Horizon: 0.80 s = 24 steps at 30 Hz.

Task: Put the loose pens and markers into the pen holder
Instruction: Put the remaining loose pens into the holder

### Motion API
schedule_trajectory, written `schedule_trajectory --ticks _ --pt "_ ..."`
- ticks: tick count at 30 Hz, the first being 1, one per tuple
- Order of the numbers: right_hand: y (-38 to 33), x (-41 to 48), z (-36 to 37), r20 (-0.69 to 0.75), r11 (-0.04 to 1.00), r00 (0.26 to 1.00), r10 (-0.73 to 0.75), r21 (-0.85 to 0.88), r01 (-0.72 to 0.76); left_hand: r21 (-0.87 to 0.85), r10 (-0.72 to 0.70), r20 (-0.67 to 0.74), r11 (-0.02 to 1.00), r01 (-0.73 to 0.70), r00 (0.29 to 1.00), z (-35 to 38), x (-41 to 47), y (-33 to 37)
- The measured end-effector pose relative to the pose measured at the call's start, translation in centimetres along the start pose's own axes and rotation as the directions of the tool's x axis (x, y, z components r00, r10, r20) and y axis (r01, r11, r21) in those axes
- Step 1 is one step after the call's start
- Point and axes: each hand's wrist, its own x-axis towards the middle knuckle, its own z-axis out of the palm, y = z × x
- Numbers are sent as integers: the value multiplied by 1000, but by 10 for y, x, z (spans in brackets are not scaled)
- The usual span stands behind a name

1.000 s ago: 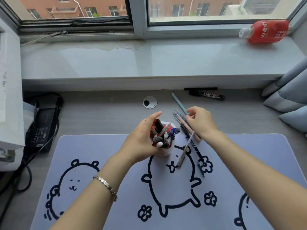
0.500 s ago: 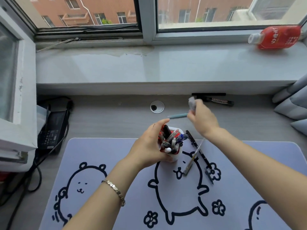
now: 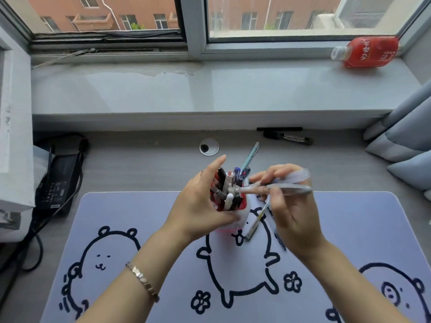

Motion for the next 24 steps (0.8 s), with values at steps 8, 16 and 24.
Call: schedule_trajectory --ticks 8,16,24 --pt "4 -23 6 143 992 986 85 83 -98 -83 25 -173 996 -40 985 8 -27 -8" --pt "-1 -21 7 -144 977 983 118 -161 -141 -24 128 -207 990 -136 970 22 -37 3" --pt "8 -23 6 -155 834 976 -155 -550 45 8 102 -218 995 -102 971 26 -39 5"
